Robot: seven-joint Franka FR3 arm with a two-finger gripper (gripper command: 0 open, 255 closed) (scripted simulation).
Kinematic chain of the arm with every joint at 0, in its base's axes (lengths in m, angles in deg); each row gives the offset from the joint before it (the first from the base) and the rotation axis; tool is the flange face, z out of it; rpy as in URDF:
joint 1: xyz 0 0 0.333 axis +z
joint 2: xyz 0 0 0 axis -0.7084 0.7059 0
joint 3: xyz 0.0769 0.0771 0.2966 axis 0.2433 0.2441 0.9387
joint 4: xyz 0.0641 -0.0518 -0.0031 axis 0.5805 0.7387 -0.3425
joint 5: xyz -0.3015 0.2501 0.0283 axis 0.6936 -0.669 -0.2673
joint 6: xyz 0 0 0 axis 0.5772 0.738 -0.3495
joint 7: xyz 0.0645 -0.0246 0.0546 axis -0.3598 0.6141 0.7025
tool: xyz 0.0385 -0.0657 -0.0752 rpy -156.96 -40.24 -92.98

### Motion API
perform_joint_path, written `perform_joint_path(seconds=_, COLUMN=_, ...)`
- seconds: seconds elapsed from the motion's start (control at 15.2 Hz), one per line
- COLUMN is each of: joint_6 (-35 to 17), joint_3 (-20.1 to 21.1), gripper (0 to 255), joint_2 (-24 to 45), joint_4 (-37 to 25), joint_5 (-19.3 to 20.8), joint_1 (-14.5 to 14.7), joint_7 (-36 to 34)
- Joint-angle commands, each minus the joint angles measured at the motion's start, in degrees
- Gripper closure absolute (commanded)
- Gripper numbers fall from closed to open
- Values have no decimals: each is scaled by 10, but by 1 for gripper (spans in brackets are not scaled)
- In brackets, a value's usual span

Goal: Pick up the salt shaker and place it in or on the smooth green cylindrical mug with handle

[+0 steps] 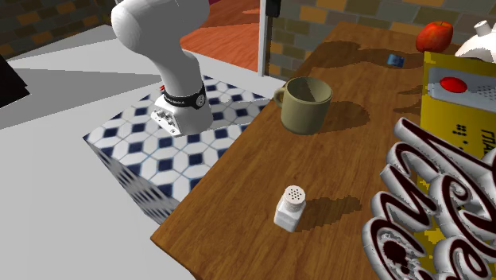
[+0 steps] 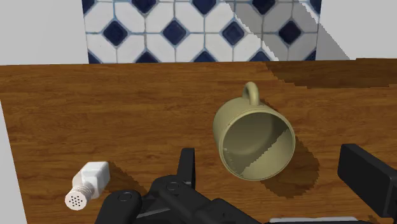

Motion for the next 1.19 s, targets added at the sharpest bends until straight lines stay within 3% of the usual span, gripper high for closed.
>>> perform_joint_path(seconds=0.0, joint_6=0, joint_3=0, gripper=0, joint_2=0, joint_4=0, joint_5=0, joint_1=0, joint_7=0)
perform_joint_path(seconds=0.59, joint_6=-134, joint_3=-76, gripper=0, joint_2=118, joint_4=9, joint_5=57, joint_1=-33, joint_7=84)
perform_joint_path(seconds=1.12, joint_6=-244, joint_3=-140, gripper=0, joint_2=262, joint_4=-33, joint_5=76, joint_1=-50, joint_7=158)
